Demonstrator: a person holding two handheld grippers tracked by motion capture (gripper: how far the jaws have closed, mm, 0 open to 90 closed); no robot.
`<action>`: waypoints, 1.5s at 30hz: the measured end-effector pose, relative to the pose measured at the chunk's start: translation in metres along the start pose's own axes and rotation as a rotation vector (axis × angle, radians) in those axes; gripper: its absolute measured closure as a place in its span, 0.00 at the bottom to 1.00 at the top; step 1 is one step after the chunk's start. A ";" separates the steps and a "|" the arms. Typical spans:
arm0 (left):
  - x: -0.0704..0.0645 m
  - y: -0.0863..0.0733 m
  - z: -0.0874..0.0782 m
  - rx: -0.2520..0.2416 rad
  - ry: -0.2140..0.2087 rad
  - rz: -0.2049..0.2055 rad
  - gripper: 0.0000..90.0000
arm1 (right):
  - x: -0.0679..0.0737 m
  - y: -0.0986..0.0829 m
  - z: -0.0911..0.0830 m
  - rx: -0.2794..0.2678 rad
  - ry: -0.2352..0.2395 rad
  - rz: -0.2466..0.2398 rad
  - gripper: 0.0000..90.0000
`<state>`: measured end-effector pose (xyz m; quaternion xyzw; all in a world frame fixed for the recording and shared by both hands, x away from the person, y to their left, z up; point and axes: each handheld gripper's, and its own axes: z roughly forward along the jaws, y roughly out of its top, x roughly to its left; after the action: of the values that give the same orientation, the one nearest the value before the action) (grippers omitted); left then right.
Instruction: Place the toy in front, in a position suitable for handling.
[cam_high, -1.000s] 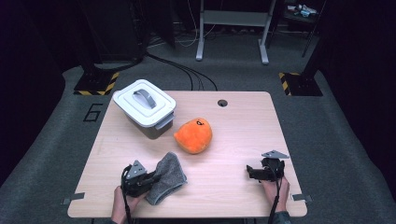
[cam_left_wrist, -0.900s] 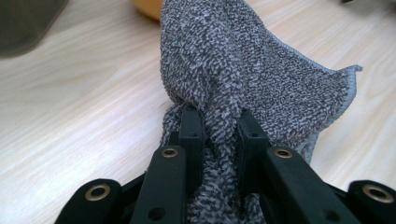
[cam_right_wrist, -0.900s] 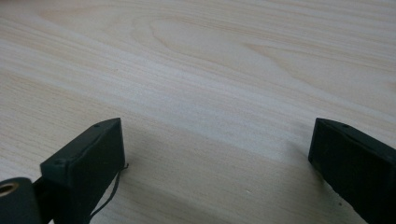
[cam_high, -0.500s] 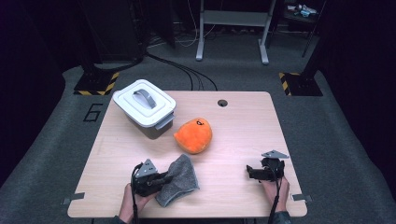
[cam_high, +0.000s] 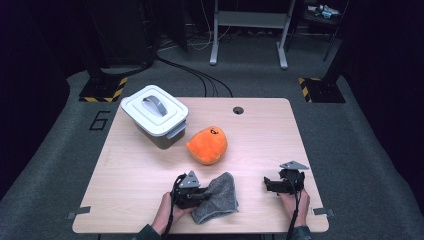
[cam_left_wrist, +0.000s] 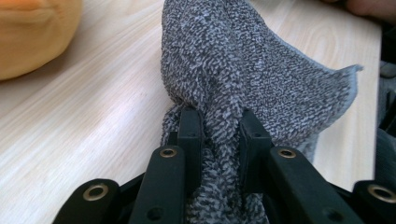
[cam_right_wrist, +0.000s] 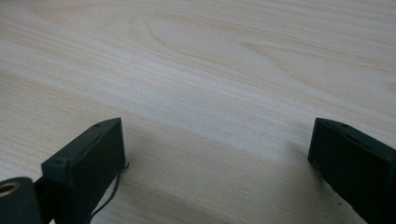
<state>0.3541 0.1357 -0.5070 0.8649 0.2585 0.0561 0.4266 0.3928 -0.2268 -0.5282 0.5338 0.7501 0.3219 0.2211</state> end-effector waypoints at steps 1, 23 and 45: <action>0.000 0.001 0.004 0.002 -0.007 -0.006 0.82 | 0.000 0.000 0.000 0.001 -0.002 -0.004 0.04; 0.010 -0.003 -0.038 -0.044 0.109 -0.046 0.13 | 0.007 0.005 -0.009 -0.013 0.034 -0.009 0.03; 0.060 -0.073 -0.089 -0.015 0.431 -0.206 0.11 | 0.136 0.033 -0.030 -0.016 0.327 -0.258 0.03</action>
<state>0.3479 0.2651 -0.5148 0.7987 0.4302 0.1973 0.3717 0.3487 -0.0991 -0.4820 0.3721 0.8356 0.3791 0.1401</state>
